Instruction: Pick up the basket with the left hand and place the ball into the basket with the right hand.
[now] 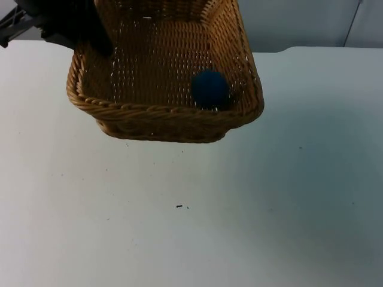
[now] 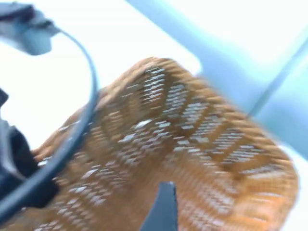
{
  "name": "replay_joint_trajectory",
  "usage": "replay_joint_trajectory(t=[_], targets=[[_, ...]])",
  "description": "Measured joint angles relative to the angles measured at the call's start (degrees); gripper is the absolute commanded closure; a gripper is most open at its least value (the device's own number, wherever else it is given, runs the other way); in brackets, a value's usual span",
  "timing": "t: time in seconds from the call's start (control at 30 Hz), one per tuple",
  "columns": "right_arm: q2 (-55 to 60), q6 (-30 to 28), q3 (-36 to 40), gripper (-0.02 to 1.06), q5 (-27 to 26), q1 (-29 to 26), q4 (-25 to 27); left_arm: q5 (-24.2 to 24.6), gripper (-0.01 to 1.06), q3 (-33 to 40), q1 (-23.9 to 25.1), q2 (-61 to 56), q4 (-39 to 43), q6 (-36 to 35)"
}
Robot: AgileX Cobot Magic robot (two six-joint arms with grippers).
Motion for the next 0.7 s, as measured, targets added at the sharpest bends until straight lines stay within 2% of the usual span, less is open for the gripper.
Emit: replay_joint_trajectory(t=[0.07,0.13,0.2,0.23,0.37,0.4,0.57,0.7], targets=[[-1.6,1.8,1.7,0.3,-0.9,0.0,-1.5,0.0,1.05,0.0,0.0,0.0,0.0,0.0],[-4.7,4.8,6.6,0.3,-3.5,0.0,-4.2,0.0,1.05,0.0,0.0,0.0,0.0,0.0],[-6.3,6.7,11.3,0.3,-5.7,0.0,-4.8,0.1,1.05,0.0,0.0,0.0,0.0,0.0],[-6.3,6.7,11.3,0.3,-5.7,0.0,-4.8,0.1,1.05,0.0,0.0,0.0,0.0,0.0],[-8.8,10.0,21.1,0.3,-13.0,0.0,-5.2,0.1,1.05,0.0,0.0,0.0,0.0,0.0],[-8.8,10.0,21.1,0.3,-13.0,0.0,-5.2,0.1,1.05,0.0,0.0,0.0,0.0,0.0],[-12.5,10.9,30.8,0.3,-18.5,0.0,-6.6,0.5,1.05,0.0,0.0,0.0,-0.1,0.9],[-14.2,11.0,33.1,0.3,-19.6,0.0,-7.0,1.7,1.05,0.0,0.0,-0.2,-0.2,2.0]])
